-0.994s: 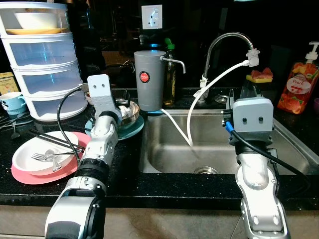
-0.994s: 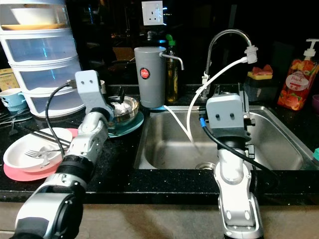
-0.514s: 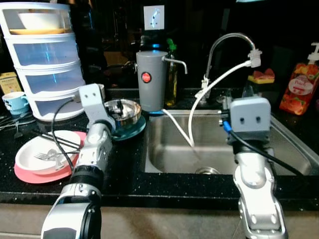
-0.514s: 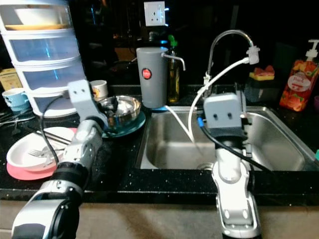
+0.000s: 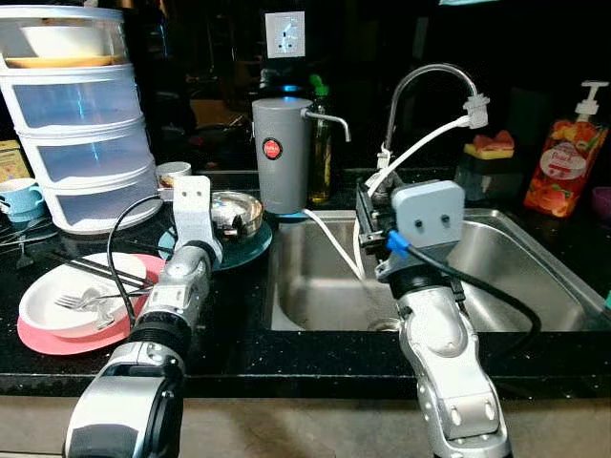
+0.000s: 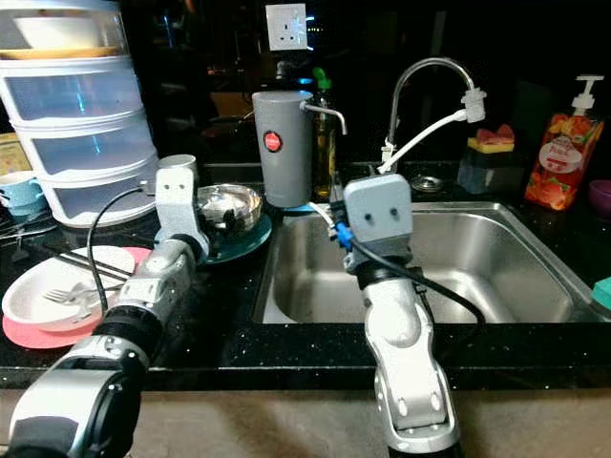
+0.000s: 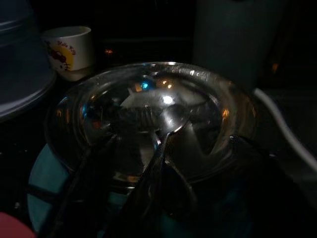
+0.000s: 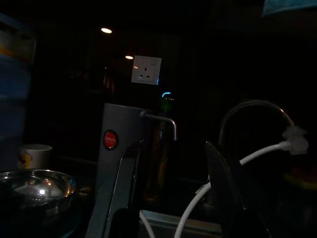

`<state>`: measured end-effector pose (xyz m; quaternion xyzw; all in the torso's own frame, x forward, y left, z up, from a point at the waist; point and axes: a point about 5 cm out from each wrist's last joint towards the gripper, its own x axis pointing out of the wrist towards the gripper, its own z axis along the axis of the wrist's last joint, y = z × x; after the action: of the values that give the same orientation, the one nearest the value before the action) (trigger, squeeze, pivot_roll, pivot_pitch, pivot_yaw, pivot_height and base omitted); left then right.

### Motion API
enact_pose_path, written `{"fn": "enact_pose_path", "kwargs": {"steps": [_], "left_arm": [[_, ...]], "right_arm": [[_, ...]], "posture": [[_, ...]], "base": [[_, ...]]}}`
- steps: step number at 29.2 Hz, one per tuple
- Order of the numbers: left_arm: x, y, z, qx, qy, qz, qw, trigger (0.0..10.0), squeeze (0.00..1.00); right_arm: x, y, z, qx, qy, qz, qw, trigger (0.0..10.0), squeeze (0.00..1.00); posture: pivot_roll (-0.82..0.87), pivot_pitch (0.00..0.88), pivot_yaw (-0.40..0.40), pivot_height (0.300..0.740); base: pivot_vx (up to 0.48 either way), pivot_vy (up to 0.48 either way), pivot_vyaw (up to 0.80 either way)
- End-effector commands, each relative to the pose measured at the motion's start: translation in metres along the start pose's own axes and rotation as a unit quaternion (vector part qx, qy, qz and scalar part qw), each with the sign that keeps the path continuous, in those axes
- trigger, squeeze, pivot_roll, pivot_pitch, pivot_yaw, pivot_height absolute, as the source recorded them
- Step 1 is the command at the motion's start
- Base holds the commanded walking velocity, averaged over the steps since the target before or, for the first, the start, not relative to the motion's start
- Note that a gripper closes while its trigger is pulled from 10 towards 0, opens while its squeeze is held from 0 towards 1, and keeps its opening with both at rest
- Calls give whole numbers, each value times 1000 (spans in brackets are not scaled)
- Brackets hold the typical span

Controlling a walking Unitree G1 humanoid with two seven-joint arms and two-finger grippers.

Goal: Kitchen organization

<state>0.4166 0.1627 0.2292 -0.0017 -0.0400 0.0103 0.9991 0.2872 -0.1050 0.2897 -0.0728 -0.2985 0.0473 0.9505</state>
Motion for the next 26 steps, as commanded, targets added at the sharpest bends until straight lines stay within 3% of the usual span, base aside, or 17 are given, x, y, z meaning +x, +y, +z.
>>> {"fn": "enact_pose_path", "kwargs": {"steps": [1, 2, 4, 5, 6, 21, 26], "left_arm": [[1, 4, 1, 17, 5, 9, 1000, 3922, 0], [1, 4, 1, 17, 5, 9, 1000, 3922, 0], [0, 5, -1, 47, 3, 10, 999, 980, 0], [0, 5, -1, 47, 3, 10, 999, 980, 0], [0, 5, -1, 68, -5, 14, 998, 0, 0], [-1, 7, 3, 98, -34, 29, 994, 0, 0], [-1, 7, 17, 118, -87, 33, 989, 0, 0]], "right_arm": [[0, -2, 1, 8, 3, -5, 1000, 10000, 0], [0, -2, 1, 8, 3, -5, 1000, 10000, 0], [-1, -4, 0, 19, 10, -14, 1000, 10000, 0], [-1, -4, 0, 19, 10, -14, 1000, 10000, 0], [-2, -5, -1, 24, 12, -18, 999, 10000, 0], [1, -7, -1, 36, 15, -24, 999, 10000, 0], [1, -8, 0, 38, 15, -29, 999, 10000, 0]], "posture": [[-56, 0, 32, 740], [-56, 0, 32, 740], [-56, 0, 35, 740], [-56, 0, 35, 740], [-55, 0, 36, 740], [-50, 0, 31, 740], [-51, 0, 32, 740]], "base": [[0, 0, 0], [0, 0, 0], [0, 0, 0], [0, 0, 0], [0, 0, 0], [0, 0, 0], [0, 0, 0]]}}
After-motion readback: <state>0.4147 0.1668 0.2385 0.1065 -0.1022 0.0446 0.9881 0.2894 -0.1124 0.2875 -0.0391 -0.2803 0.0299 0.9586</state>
